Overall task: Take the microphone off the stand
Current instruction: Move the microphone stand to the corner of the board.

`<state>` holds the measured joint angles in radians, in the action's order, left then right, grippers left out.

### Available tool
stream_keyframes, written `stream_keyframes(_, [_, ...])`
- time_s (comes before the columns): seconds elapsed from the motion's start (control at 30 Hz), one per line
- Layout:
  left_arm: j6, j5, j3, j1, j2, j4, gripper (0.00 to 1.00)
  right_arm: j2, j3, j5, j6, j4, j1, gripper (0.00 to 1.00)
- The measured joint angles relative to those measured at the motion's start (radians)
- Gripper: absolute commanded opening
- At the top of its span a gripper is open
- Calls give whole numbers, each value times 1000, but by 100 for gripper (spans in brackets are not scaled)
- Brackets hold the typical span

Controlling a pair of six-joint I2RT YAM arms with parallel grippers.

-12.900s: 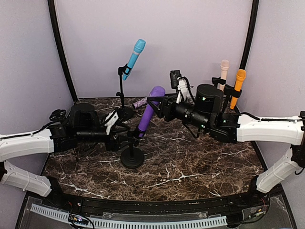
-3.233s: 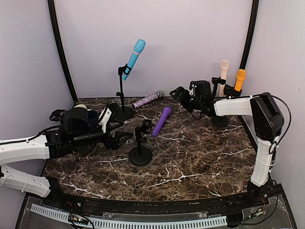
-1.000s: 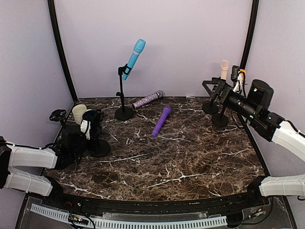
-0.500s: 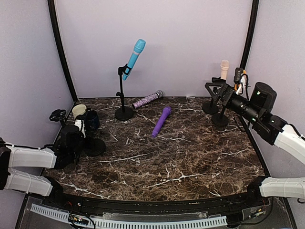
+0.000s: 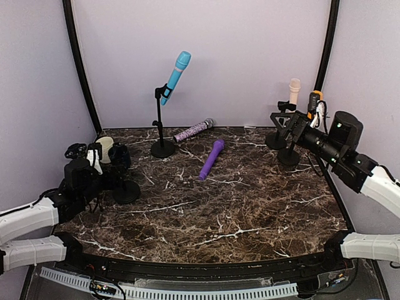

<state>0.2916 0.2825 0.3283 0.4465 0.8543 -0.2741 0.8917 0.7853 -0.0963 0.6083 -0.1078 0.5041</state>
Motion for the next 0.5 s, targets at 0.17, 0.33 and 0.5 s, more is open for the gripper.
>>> stream_keyframes(0.17, [34,-115,87,0,-65,156,87,0,-5,8,-6,1,0,99])
stream_keyframes(0.33, [60,-174,182,0,-102,326,90,-8,-26,11,-6,0,0,99])
stream_keyframes(0.5, [60,-204,286,0,-134,485,91,-18,-40,13,-6,2,0,99])
